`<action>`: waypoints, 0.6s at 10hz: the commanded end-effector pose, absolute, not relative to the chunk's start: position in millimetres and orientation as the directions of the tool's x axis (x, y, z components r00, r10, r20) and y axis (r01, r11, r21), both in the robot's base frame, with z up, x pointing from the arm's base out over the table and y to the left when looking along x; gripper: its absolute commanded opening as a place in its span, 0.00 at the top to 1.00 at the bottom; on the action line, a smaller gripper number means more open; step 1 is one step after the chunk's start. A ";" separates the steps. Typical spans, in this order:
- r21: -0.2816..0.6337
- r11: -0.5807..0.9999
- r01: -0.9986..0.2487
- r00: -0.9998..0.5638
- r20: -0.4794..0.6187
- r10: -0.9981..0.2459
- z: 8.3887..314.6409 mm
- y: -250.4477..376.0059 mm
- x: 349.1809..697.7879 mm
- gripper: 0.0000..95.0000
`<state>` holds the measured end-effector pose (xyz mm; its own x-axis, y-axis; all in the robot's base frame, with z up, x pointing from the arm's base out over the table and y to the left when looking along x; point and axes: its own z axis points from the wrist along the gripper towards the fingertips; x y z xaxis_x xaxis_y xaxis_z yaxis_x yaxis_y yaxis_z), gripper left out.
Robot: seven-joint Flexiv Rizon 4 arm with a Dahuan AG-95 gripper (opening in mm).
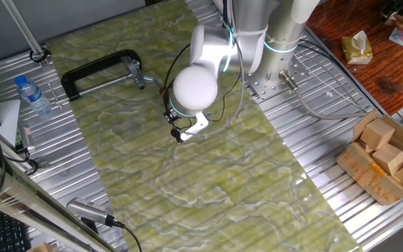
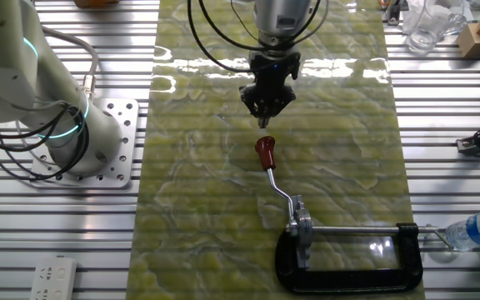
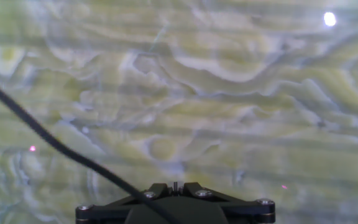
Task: Pull up the lever
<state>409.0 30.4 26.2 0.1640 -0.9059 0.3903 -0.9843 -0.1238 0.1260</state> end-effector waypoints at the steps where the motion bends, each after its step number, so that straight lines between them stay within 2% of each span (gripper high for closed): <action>1: 0.127 -0.132 -0.983 0.172 0.394 -0.903 26.4 26.4 408.3 1.00; 6: 0.119 -0.159 -0.980 0.194 0.405 -0.894 23.2 11.3 405.3 1.00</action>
<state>405.8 10.7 22.0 0.1923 -0.8941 0.4046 -0.9804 -0.1567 0.1197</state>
